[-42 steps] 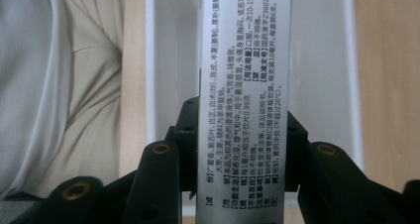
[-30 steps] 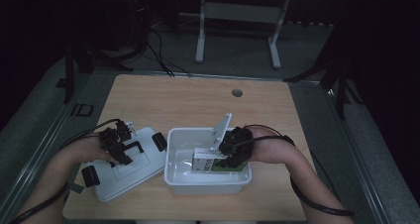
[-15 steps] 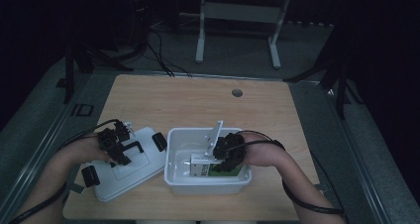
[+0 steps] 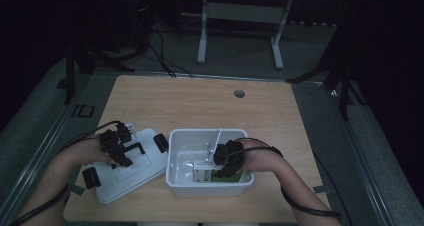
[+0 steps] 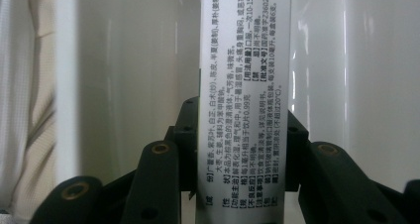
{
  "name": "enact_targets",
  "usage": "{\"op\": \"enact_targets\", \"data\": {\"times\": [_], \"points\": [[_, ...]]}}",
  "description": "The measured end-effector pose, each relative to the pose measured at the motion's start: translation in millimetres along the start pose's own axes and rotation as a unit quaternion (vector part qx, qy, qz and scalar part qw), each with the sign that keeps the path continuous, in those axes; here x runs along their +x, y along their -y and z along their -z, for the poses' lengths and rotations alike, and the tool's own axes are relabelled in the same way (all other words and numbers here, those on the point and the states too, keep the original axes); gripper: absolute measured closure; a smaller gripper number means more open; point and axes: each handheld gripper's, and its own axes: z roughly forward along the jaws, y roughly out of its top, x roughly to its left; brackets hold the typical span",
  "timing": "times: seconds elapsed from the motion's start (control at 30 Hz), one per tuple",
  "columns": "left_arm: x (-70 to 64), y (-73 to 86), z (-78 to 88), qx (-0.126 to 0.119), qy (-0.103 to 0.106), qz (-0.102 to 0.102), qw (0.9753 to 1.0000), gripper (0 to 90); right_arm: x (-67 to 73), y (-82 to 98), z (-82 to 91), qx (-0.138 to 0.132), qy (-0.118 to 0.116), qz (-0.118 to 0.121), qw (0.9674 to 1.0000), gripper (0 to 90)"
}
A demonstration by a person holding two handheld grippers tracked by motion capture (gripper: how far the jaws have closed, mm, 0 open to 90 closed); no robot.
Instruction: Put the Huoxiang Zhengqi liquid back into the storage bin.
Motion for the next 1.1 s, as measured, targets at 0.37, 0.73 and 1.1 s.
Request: {"op": "enact_targets", "data": {"times": [0.37, 0.73, 1.1], "points": [[0.7, 2.0, 0.7, 0.002, -0.002, 0.001, 1.0000, 35.0, -3.3, 5.2, -15.5, 0.021, -0.008, -0.005, 0.9997, 63.3], [1.3, 2.3, 0.6, 0.002, -0.003, 0.001, 1.0000, 35.0, -2.7, 7.5, -22.0, 0.040, -0.017, -0.010, 0.9990, 60.3], [0.6, 2.5, 1.3, 0.003, -0.004, 0.001, 1.0000, 35.0, -3.8, 4.1, 2.8, 0.015, -0.014, -0.011, 0.9997, 57.2]]}}
